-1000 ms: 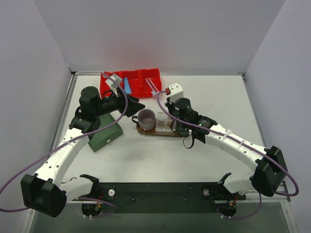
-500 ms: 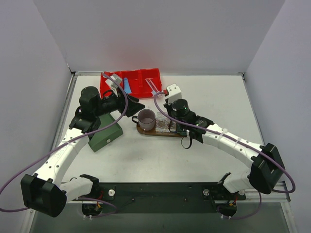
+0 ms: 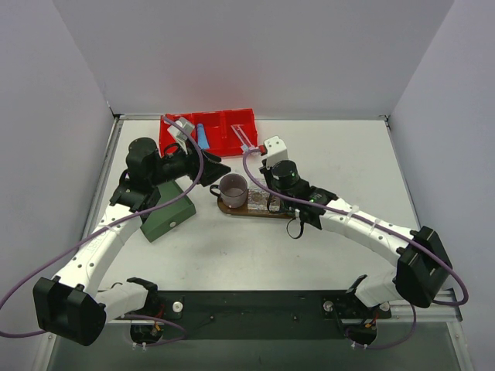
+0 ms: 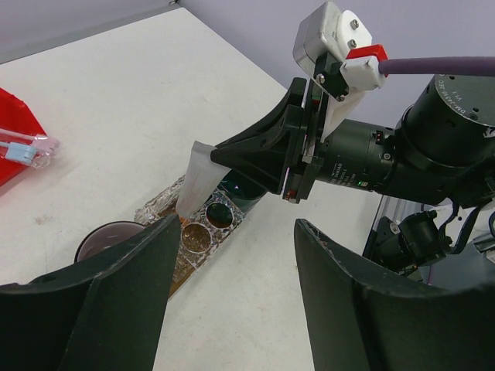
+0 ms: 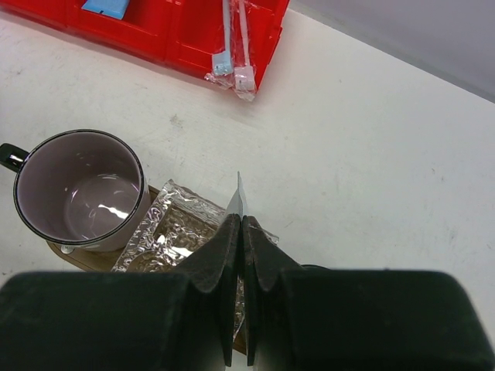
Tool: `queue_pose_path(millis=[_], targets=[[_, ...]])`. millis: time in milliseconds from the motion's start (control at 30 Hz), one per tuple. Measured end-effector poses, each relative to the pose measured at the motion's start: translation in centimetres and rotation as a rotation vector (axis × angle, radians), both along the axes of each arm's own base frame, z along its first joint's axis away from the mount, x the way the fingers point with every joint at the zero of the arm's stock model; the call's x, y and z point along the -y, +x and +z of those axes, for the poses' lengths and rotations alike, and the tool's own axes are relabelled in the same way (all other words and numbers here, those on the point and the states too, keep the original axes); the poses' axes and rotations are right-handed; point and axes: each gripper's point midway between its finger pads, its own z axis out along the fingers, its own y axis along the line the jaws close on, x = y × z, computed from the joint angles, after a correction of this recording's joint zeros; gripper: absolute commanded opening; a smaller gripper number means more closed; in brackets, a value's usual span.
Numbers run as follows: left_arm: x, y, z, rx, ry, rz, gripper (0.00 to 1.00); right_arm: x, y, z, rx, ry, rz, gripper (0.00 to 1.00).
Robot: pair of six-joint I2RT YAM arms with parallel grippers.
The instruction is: Prepare toiletry sets of a toothbrush and toothpaste on the tray
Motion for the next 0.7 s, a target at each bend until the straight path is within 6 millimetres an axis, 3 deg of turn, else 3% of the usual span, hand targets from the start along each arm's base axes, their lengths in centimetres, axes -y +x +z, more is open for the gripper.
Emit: queue_pose_path(millis=[633,700], targets=[[0.0,0.0,0.0,0.0,0.0,0.0,0.7,0.21,-0.02,-0.78,0.02,-0.008,-0.013,0.0],[-0.01,0.01,0.0,0.0,0.0,0.0,0.71,0.16,-0.08,-0.76,0.021,-0.009,-0.013,0.04]])
